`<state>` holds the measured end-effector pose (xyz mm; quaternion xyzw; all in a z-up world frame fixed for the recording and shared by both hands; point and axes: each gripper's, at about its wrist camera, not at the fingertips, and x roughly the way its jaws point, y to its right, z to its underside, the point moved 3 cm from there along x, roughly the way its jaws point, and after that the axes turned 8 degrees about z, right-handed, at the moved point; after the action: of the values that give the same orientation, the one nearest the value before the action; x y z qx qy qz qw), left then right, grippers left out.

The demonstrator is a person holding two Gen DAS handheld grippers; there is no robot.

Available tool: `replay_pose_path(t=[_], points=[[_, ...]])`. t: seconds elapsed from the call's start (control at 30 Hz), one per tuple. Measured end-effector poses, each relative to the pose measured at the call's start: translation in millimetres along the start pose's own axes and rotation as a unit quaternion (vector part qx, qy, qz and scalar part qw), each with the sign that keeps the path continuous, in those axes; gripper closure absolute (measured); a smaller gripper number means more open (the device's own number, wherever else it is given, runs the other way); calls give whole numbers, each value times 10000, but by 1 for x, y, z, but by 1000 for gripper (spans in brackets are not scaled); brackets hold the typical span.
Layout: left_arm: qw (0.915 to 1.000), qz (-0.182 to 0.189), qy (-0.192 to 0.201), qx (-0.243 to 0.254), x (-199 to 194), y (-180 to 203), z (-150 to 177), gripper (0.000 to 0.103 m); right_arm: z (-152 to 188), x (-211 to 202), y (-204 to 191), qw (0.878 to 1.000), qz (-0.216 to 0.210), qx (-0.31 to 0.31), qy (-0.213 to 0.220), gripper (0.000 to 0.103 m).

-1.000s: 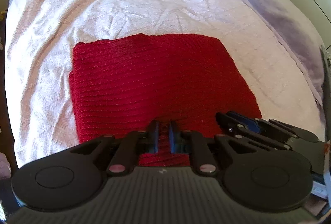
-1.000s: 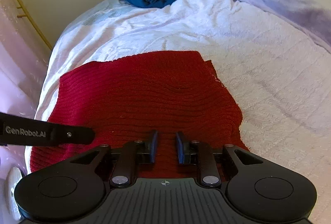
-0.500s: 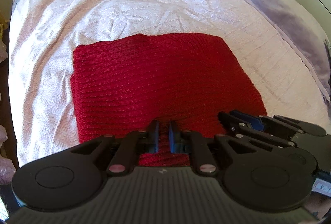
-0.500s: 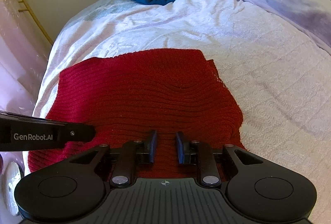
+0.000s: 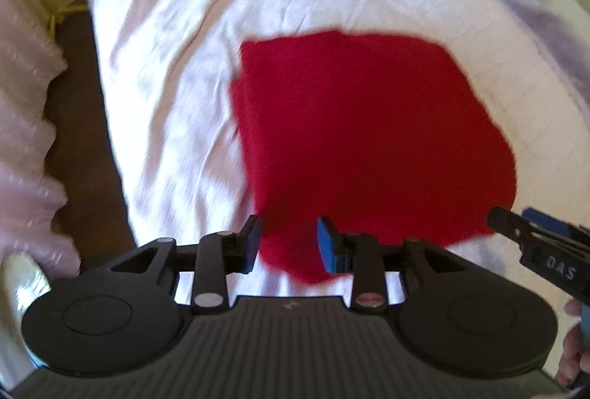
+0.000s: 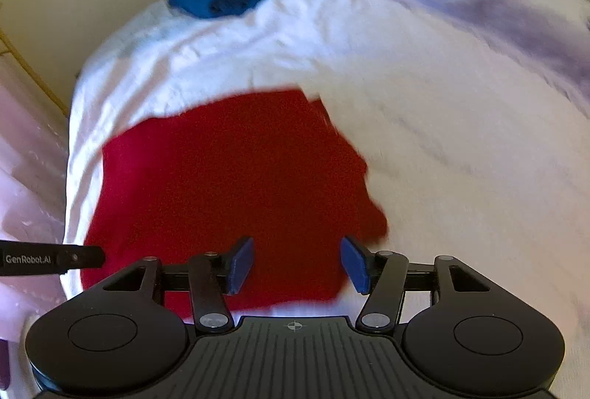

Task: Fold clothes
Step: 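Open both grippers and withdraw them from the flattened red sweater, then grasp the edge of the folded red sweater with both grippers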

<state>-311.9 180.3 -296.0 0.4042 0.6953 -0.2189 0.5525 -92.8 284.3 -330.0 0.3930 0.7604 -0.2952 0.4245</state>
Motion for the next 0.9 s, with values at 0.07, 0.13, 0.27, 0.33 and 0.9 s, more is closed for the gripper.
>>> replay_pose_path(t=[0.07,0.13,0.27,0.33,0.9], points=[[9999,-22,-141,-29,1,1,8,73,10,1,3,9996,68,108,-260,45],[9997,-59,-233,-10,1,3,14,73,18,1,5,9989,118,175,-430,45],[9996,-128,-247,59,-2,7,18,72,21,-2,8,9984,138,236,-489,45],[9996,-142,-228,42,-3,7,19,71,19,-2,9,9985,159,241,-472,45],[9715,1527,865,-1591,14,-71,-4,64,-1,18,64,9895,-310,1410,-20,45]])
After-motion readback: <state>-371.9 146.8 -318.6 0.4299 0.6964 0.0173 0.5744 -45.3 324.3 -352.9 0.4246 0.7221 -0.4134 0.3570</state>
